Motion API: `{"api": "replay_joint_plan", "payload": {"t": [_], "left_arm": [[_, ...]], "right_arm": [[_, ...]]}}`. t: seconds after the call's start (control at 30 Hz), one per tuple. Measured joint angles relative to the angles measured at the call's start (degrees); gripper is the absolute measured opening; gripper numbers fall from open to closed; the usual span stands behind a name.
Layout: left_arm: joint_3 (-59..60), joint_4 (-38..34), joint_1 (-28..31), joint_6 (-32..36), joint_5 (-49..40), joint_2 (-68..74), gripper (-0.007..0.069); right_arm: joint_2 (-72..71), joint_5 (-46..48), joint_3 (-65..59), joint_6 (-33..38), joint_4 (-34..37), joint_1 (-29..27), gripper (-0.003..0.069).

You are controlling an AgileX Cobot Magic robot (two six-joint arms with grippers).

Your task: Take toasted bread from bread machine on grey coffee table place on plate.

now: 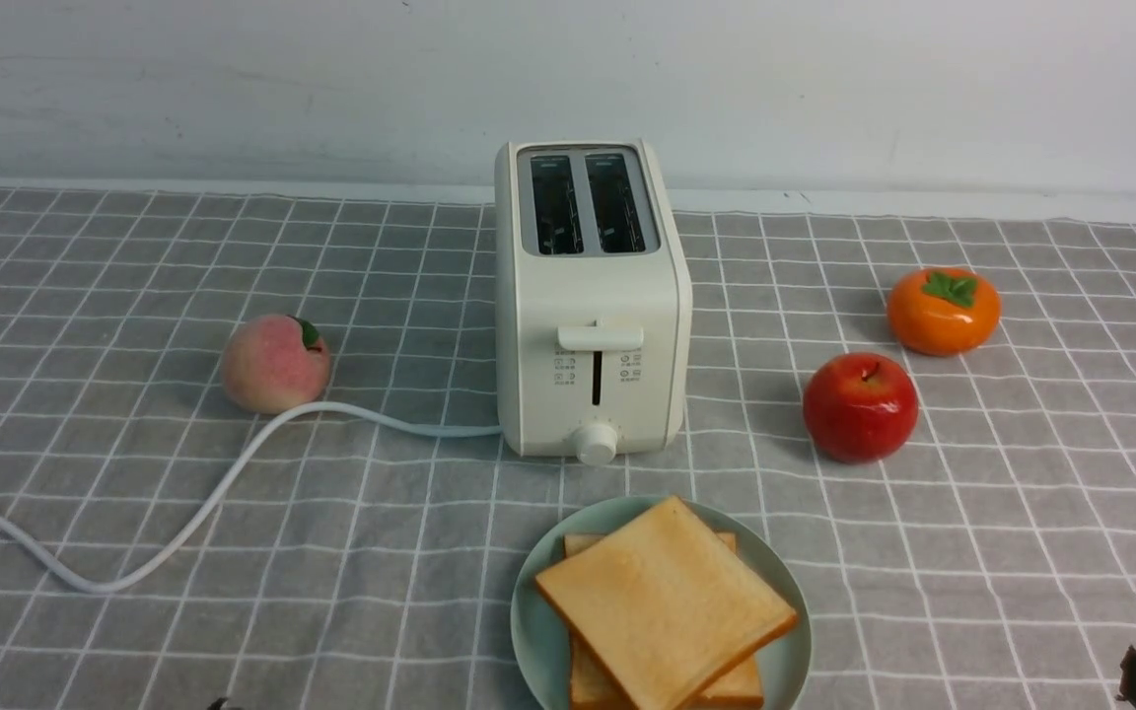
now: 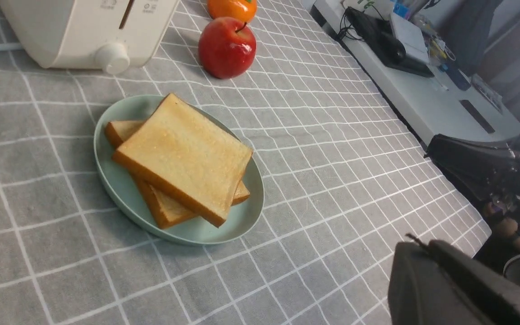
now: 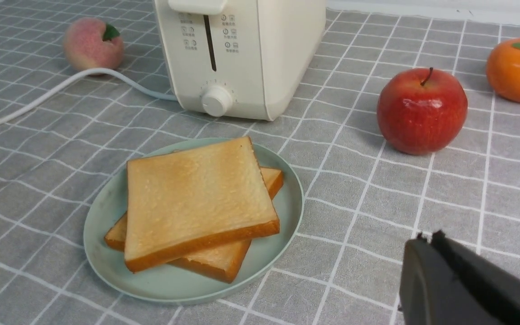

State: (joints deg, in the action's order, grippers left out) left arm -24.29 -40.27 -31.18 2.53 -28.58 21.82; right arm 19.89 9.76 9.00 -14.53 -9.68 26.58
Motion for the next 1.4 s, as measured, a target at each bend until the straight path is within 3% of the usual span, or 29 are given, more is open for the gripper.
{"api": "replay_joint_plan", "payload": {"t": [0.53, 0.8, 0.93, 1.17, 1.4], "left_arm": [[0.28, 0.74, 0.0, 1.23, 1.28, 0.0, -0.0013], [6.78, 6.16, 0.11, 4.24, 25.19, -4.94, -0.0008], [13.79, 10.42, 4.68, 4.88, 31.4, -13.04, -0.0003], [22.36, 29.69, 18.05, 3.59, 21.51, -21.66, 0.0], [25.82, 36.02, 22.57, -7.7, 9.27, -22.38, 0.0005]], "right_arm": [[0.0, 0.19, -0.05, 0.0, 0.05, 0.0, 0.0009], [-0.06, 0.19, -0.05, 0.0, 0.05, 0.0, 0.0012], [-0.06, 0.19, -0.05, 0.0, 0.05, 0.0, 0.0015], [-0.06, 0.19, -0.05, 0.0, 0.05, 0.0, 0.0023], [-0.11, 0.19, -0.05, 0.0, 0.05, 0.0, 0.0028]]}}
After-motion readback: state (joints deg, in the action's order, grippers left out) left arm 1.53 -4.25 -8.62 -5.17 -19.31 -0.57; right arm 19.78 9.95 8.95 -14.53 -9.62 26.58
